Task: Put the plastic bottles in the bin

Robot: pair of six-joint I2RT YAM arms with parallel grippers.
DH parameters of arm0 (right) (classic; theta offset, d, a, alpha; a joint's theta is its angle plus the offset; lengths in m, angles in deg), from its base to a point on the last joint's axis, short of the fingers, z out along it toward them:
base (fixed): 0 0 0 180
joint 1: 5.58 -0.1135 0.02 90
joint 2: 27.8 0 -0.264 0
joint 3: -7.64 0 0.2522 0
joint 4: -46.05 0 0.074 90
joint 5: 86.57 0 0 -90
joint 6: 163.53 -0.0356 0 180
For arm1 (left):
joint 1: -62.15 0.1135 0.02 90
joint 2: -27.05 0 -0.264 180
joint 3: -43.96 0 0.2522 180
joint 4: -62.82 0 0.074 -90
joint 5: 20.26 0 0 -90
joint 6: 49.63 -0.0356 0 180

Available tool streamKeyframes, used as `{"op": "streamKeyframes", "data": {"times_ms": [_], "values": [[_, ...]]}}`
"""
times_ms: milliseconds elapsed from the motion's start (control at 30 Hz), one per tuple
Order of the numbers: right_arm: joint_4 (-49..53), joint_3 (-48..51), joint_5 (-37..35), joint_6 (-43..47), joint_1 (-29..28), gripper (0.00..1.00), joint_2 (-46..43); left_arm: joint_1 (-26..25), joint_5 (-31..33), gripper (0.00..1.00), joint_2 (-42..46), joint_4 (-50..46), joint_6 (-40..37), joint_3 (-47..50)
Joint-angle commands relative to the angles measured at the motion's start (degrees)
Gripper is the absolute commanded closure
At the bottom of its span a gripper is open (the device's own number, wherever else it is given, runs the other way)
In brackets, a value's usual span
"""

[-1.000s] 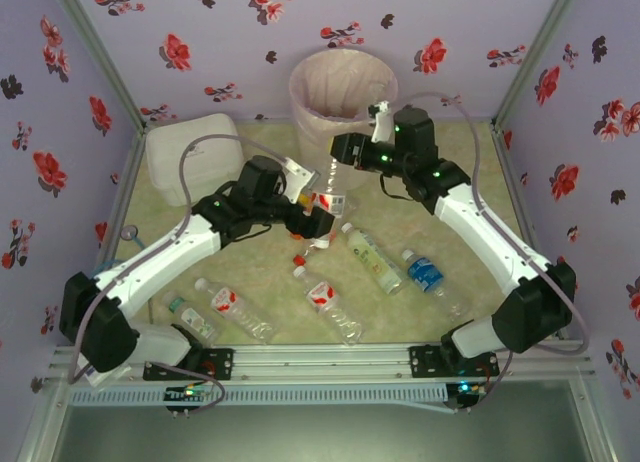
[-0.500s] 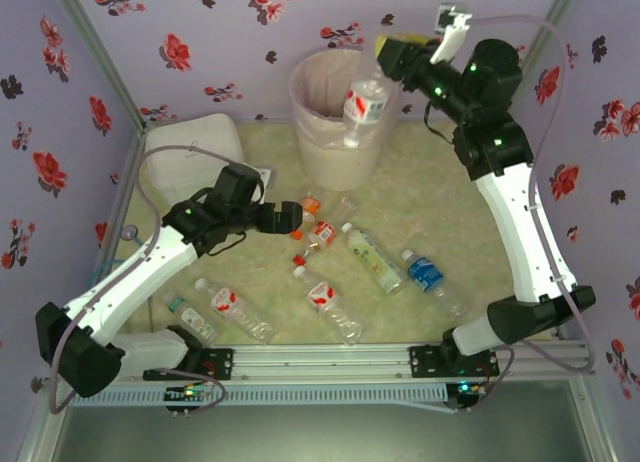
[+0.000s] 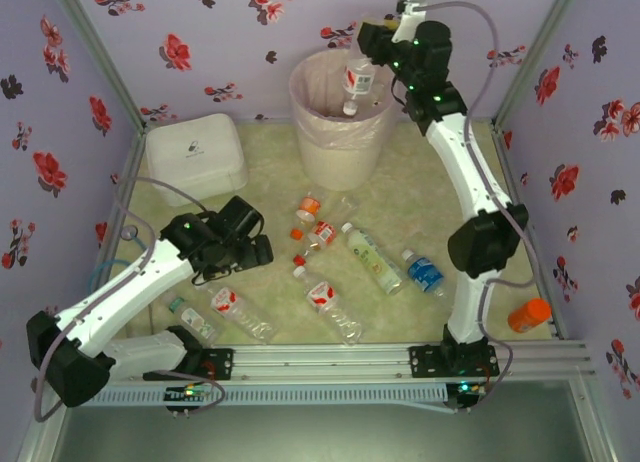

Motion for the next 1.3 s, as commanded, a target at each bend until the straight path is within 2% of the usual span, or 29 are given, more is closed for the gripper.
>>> {"op": "streamKeyframes", "data": {"times_ms": [0, 267, 367, 433, 500, 600, 700, 800, 1100, 1267], "values": [[0.3, -3.2, 1.6, -1.0, -0.1, 0.90, 3.1, -2.4, 1.8, 0.00, -0.5, -5.5, 6.6, 0.3], [7.3, -8.0, 1.7, 0.6, -1.8, 0.90, 12.1, -6.3, -1.4, 0.00, -1.2, -6.9, 11.3, 1.5], [8.2, -8.3, 1.6, 0.2, -1.8, 0.85, 13.9, -8.5, -2.1, 0.00, -1.5, -5.0, 14.2, 3.2], [9.3, -9.0, 1.9, 0.1, -1.8, 0.74, 14.8, -9.9, -3.2, 0.00, -1.8, -3.1, 15.8, 4.6], [10.1, -9.5, 2.1, 0.7, -1.8, 0.59, 15.0, -11.4, -3.8, 0.00, -1.9, -1.8, 17.4, 6.1], [13.3, -12.4, 1.9, 2.7, -1.8, 0.41, 14.9, -12.7, -4.1, 0.00, -2.4, -1.7, 19.3, 7.3], [16.2, -14.1, 1.9, 3.8, -1.7, 0.14, 13.6, -13.6, -4.4, 0.00, -2.1, 1.3, 21.7, 8.8], [18.2, -14.1, 1.5, 5.2, -1.7, 0.01, 11.2, -14.0, -4.9, 0.00, -1.3, 4.3, 24.8, 11.1], [27.4, -14.7, 0.2, 6.8, -0.7, 0.01, 2.1, -19.5, -4.9, 0.00, -2.0, 4.3, 36.8, 14.9], [27.7, -8.9, 0.7, 7.0, -0.2, 0.01, -4.3, -21.8, -4.8, 0.00, -5.1, 6.5, 39.4, 16.1]]}}
